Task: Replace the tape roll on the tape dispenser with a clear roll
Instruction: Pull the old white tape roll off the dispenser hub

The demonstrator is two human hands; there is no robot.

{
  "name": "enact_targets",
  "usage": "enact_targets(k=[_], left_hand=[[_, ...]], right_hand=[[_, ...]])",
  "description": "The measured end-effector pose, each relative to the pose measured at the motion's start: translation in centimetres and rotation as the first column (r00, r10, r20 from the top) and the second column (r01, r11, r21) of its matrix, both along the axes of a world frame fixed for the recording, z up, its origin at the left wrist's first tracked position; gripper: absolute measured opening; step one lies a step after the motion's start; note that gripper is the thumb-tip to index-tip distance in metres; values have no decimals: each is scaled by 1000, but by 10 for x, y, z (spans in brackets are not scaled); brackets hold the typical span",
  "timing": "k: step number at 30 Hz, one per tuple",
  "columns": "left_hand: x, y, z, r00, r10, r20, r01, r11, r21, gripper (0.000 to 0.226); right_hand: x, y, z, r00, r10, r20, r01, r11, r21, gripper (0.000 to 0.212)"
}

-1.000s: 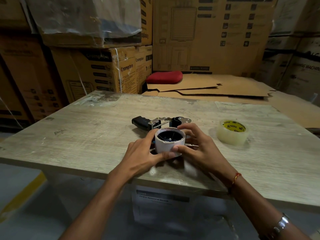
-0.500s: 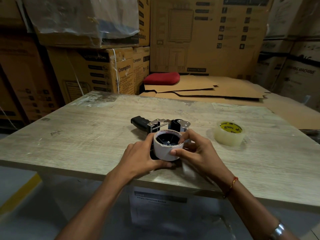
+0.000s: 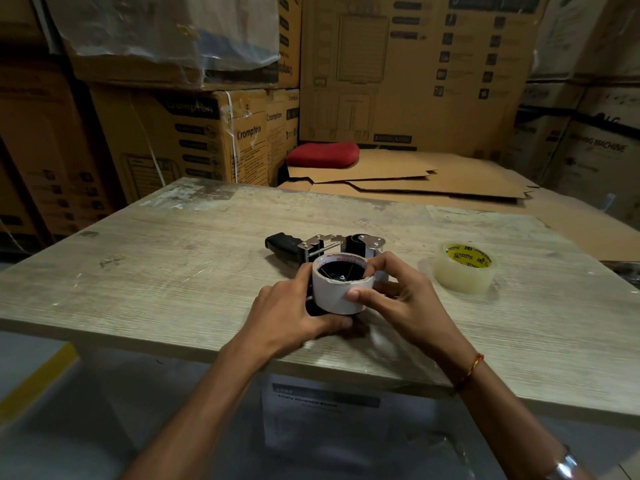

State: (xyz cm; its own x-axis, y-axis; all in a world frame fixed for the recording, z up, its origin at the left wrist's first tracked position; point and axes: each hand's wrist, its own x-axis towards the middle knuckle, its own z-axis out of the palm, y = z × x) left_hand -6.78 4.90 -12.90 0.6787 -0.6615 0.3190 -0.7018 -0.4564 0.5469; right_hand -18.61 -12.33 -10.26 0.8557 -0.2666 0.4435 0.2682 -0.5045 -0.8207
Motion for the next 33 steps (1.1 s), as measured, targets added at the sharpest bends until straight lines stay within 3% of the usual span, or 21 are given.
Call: enact_targets(k=[6, 9, 11, 17, 22, 33], left_hand=[[-2, 1, 1, 1000, -1, -5, 1, 1000, 23, 101], [-6, -2, 1, 997, 12, 76, -18, 997, 79, 99], [-7, -4, 1, 995, 16, 99, -26, 995, 101, 98], [-6, -4, 1, 994, 43, 97, -54, 993, 109, 96], [-6, -4, -1, 992, 49, 115, -63, 991, 120, 97], [-4, -2, 2, 997, 17, 75, -24, 996, 85, 97]], right_hand=[[-1, -6, -1, 993, 56, -105, -55, 998, 17, 27], [-3, -12, 5, 981, 17, -191, -52, 982, -179, 32], [-3, -10, 7, 987, -23, -159, -23, 958, -285, 38], [0, -7, 8, 999, -44, -27, 31, 928, -371, 43], [2, -4, 14, 999, -51, -9, 41, 876, -481, 44], [-1, -8, 8, 995, -54, -78, 38, 979, -200, 36]])
